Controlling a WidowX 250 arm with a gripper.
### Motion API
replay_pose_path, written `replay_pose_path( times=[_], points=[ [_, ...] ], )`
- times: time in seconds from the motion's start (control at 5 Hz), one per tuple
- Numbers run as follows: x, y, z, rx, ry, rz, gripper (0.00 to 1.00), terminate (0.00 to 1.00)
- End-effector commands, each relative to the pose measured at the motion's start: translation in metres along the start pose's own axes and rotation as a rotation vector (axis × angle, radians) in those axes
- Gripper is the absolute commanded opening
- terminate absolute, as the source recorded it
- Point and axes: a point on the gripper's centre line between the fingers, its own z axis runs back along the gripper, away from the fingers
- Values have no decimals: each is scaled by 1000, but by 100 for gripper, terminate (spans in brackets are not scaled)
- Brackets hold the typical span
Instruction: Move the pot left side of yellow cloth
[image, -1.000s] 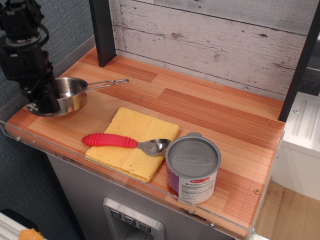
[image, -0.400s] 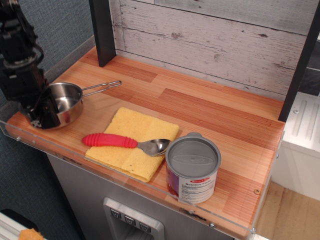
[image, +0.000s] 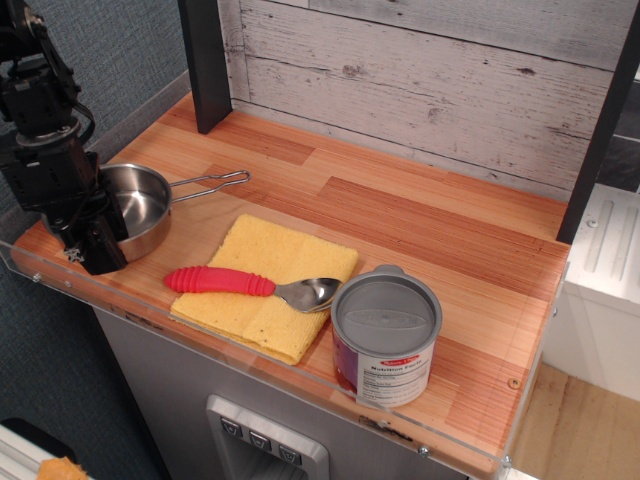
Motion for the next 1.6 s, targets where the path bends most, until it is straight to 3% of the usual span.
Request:
replay_pose_path(
  times=[0.0, 0.4, 0.6, 0.8, 1.0, 1.4],
  points=[
    [-14, 1, 28, -66, 3, -44, 100, 0],
    [-34, 5, 62, -156, -67, -197, 100, 0],
    [-55, 10, 79, -176, -124, -395, 100, 0],
    [-78, 4, 87, -134, -175, -645, 100, 0],
    [-95, -8, 88, -78, -297, -894, 100, 0],
    [-137, -18, 82, -123, -375, -1390, 100, 0]
  ],
)
